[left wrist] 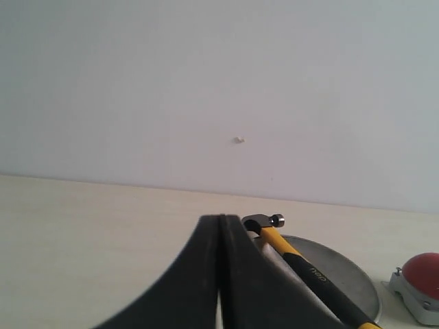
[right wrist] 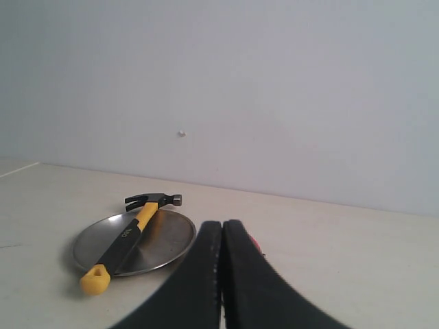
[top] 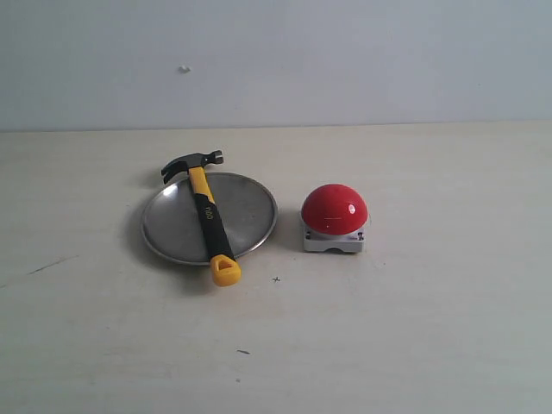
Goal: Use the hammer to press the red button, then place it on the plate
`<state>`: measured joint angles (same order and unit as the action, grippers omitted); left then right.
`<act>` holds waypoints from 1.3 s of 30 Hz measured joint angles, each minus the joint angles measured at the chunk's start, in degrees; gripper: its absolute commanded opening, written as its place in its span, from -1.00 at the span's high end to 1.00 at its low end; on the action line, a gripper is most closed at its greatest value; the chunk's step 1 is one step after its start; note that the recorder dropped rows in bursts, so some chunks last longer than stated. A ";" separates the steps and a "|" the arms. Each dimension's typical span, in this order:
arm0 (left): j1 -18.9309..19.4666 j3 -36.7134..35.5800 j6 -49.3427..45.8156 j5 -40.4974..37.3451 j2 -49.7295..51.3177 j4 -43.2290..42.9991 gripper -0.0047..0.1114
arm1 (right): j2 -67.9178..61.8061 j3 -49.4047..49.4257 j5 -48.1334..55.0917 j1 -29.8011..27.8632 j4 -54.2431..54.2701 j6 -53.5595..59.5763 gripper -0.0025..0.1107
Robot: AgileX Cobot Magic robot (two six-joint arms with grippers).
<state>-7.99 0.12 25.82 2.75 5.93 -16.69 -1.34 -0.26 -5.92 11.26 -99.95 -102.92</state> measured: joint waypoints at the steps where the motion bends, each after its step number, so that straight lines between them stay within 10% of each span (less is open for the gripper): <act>1: 0.00 0.00 0.00 0.00 0.00 0.00 0.92 | 0.00 0.00 0.00 0.00 0.00 0.00 0.96; 30: 0.00 0.00 -0.32 -0.20 0.00 0.16 0.92 | 0.64 0.00 3.38 -9.40 0.59 12.87 0.96; 39: 0.00 0.00 -0.32 -0.20 0.00 0.16 0.92 | 0.64 0.00 6.60 -9.40 23.70 29.74 0.96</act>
<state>-7.99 0.12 25.50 2.55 5.93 -16.53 -0.70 -0.26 0.68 1.86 -76.26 -73.19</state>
